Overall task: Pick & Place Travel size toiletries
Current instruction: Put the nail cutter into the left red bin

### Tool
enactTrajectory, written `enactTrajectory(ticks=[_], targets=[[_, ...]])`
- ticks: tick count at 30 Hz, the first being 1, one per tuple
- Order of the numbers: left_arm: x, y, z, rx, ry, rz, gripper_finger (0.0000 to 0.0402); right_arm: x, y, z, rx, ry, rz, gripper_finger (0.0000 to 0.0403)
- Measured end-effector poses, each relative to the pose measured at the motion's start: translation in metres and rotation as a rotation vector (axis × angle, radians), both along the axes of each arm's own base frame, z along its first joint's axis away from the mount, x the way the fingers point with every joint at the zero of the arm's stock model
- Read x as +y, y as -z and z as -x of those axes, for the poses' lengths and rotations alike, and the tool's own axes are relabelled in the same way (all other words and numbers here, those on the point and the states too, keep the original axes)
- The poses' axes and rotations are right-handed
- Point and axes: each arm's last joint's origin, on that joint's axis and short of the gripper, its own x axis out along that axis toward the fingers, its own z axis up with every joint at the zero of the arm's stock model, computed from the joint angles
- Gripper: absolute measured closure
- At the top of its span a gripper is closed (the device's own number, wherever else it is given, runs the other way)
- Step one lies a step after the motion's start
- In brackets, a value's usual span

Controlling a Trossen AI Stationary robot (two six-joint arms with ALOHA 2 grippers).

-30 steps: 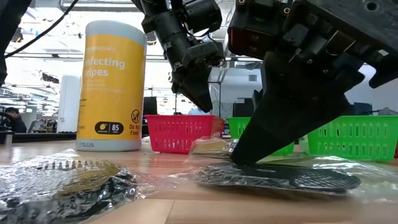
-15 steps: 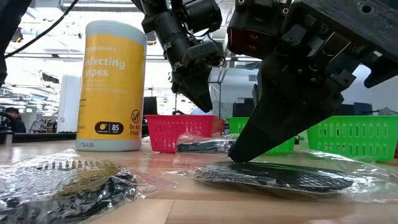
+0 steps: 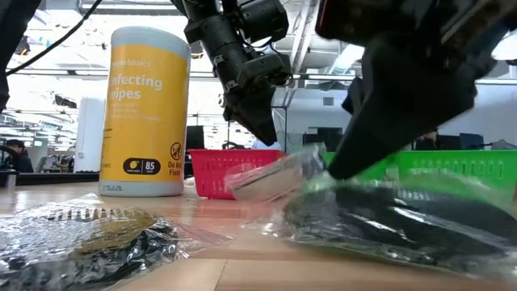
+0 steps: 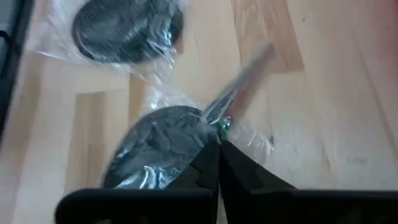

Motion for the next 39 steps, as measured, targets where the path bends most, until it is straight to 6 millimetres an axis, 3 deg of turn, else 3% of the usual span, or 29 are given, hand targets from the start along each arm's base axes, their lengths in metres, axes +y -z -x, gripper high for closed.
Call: enactTrajectory(ticks=[18, 29, 35, 39], targets=[[0.0, 0.0, -0.001, -0.01, 0.001, -0.002, 0.0347, 0.0, -0.003, 0.001, -0.011, 0.013, 0.028, 0.0402], [0.0, -0.001, -0.001, -0.013, 0.001, -0.001, 0.0347, -0.004, -0.048, 0.019, -0.081, 0.05, 0.082, 0.0402], [0.0, -0.004, -0.001, -0.023, 0.002, -0.003, 0.0347, -0.002, -0.058, 0.028, -0.1, 0.06, 0.113, 0.0403], [-0.002, -0.02, 0.004, -0.071, 0.008, -0.006, 0.0347, -0.003, -0.061, 0.032, -0.1, 0.076, 0.138, 0.0403]])
